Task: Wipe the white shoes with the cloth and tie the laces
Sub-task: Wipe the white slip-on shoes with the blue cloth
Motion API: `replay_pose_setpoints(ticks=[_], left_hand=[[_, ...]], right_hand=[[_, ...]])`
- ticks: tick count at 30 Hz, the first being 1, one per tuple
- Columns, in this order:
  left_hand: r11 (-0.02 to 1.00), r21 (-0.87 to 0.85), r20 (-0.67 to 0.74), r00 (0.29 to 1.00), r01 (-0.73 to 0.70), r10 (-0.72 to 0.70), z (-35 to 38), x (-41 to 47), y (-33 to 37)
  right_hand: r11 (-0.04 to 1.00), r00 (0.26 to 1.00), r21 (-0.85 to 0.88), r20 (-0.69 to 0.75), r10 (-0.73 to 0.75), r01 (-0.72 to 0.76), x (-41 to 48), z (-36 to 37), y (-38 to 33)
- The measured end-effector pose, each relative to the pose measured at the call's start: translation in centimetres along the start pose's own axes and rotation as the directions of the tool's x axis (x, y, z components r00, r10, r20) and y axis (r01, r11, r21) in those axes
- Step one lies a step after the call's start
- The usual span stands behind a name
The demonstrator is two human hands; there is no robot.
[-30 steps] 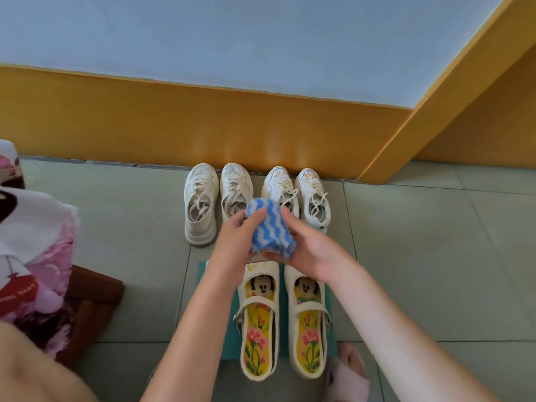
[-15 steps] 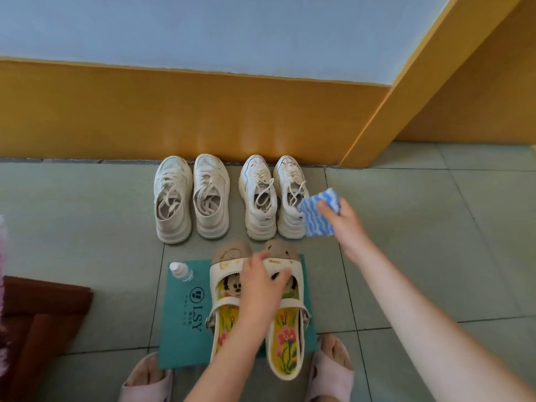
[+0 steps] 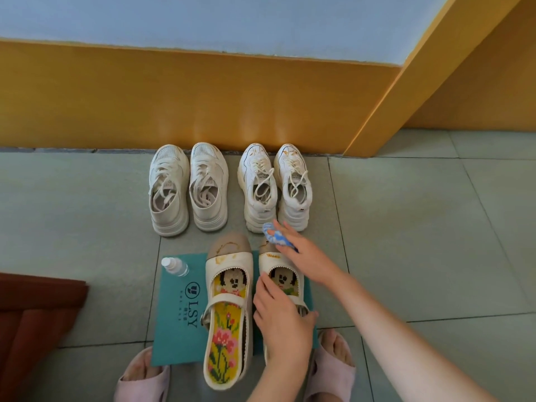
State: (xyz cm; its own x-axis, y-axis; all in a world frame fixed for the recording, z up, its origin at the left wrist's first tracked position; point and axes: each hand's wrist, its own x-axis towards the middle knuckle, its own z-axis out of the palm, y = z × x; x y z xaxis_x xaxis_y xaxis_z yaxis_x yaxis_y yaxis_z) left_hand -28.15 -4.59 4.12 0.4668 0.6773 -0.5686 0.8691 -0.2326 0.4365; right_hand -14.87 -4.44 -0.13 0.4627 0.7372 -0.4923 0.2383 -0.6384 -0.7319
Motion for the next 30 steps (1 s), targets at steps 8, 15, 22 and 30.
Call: replay_pose_setpoints(ticks=[8, 15, 22, 30], left_hand=[[0.997, -0.070, -0.108, 0.994, -0.019, 0.011, 1.2, 0.5, -0.6], [0.991, -0.120, -0.125, 0.991, -0.063, 0.048, 1.3, 0.7, -1.3], [0.986, -0.147, -0.128, 0.990, -0.080, 0.061, 1.1, 0.7, -1.4], [0.985, -0.142, -0.130, 0.989, -0.093, 0.075, 1.1, 0.5, -1.5]], right_hand=[[1.000, 1.000, -0.020, 0.015, -0.023, 0.023, -0.6, -0.3, 0.7], [1.000, 1.000, -0.021, -0.011, 0.018, -0.018, -2.7, -0.7, 1.6], [0.998, 0.997, 0.027, -0.064, 0.053, -0.052, -5.1, 0.1, 2.5], [0.973, 0.976, 0.223, -0.186, 0.109, -0.066, -7.0, 0.7, 1.9]])
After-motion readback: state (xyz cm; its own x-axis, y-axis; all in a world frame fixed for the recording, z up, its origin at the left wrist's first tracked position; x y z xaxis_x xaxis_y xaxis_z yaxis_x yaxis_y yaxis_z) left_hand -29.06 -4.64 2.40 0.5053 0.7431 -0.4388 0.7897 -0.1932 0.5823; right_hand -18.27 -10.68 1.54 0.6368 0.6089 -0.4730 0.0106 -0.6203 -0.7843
